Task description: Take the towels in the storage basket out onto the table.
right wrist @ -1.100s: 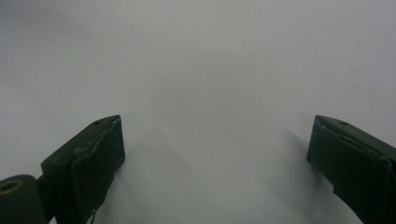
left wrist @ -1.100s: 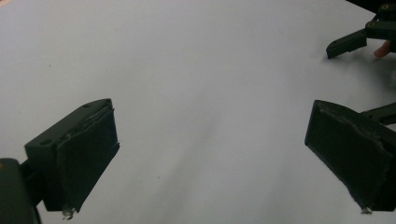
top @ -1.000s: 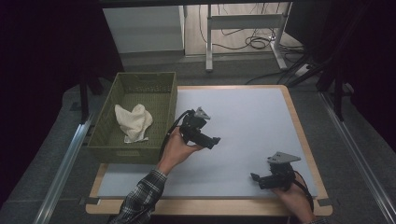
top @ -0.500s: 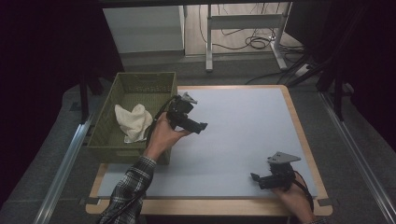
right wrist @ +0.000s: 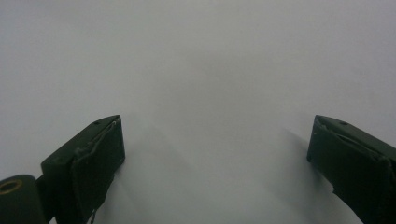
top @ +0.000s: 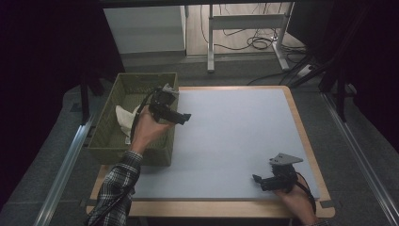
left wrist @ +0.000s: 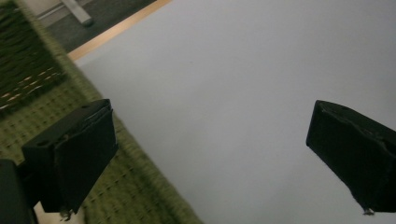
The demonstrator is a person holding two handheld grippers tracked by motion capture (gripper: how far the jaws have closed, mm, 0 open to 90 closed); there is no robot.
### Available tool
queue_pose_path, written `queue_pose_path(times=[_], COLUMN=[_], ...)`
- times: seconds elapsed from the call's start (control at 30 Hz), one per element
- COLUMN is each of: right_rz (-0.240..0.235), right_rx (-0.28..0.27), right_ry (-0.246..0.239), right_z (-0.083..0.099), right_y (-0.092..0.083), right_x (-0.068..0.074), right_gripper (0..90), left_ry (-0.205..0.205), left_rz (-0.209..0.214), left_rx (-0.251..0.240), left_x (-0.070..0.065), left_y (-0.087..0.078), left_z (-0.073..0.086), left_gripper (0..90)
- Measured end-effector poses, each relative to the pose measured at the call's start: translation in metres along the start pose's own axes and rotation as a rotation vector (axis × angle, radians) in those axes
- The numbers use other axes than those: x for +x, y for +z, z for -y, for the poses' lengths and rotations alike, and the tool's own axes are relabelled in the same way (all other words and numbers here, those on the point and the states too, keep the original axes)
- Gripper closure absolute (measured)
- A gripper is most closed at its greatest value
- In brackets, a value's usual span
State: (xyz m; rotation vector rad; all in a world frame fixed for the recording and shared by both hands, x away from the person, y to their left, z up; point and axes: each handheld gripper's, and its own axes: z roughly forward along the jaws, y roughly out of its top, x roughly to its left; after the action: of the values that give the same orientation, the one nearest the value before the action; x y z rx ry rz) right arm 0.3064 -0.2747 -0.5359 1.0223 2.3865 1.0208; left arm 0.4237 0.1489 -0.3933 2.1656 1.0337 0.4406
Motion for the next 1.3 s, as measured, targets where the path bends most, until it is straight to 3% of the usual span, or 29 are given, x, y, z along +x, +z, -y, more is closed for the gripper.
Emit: queue_pose_path(times=[0.1, 0.4, 0.63, 0.9, 1.1, 1.17, 1.3], right_rz=[0.000, 0.000, 0.000, 0.000, 0.000, 0.000, 0.000], right_rx=[0.000, 0.000, 0.000, 0.000, 0.000, 0.000, 0.000], right_ry=[0.000, 0.000, 0.000, 0.000, 0.000, 0.001, 0.001], right_z=[0.000, 0.000, 0.000, 0.000, 0.000, 0.000, 0.000], right_y=[0.000, 0.000, 0.000, 0.000, 0.000, 0.000, 0.000], right_x=[0.000, 0.000, 0.000, 0.000, 0.000, 0.000, 0.000], right_gripper=[4.3, 4.3, 4.3, 4.3, 4.2, 4.3, 4.3], left_ry=[-0.028, -0.084, -0.141, -0.212, -0.218, -0.243, -0.263], left_rz=[-0.030, -0.089, -0.155, -0.178, -0.211, -0.224, -0.229], left_rx=[0.005, 0.024, 0.084, 0.139, 0.197, 0.217, 0.260], left_x=[0.017, 0.047, 0.077, 0.107, 0.121, 0.133, 0.143], left_y=[-0.007, -0.016, -0.017, -0.012, -0.006, -0.003, 0.002], left_z=[0.007, 0.020, 0.040, 0.060, 0.065, 0.070, 0.076], left_gripper=[1.9, 1.9, 1.8, 1.3, 1.8, 2.1, 2.8])
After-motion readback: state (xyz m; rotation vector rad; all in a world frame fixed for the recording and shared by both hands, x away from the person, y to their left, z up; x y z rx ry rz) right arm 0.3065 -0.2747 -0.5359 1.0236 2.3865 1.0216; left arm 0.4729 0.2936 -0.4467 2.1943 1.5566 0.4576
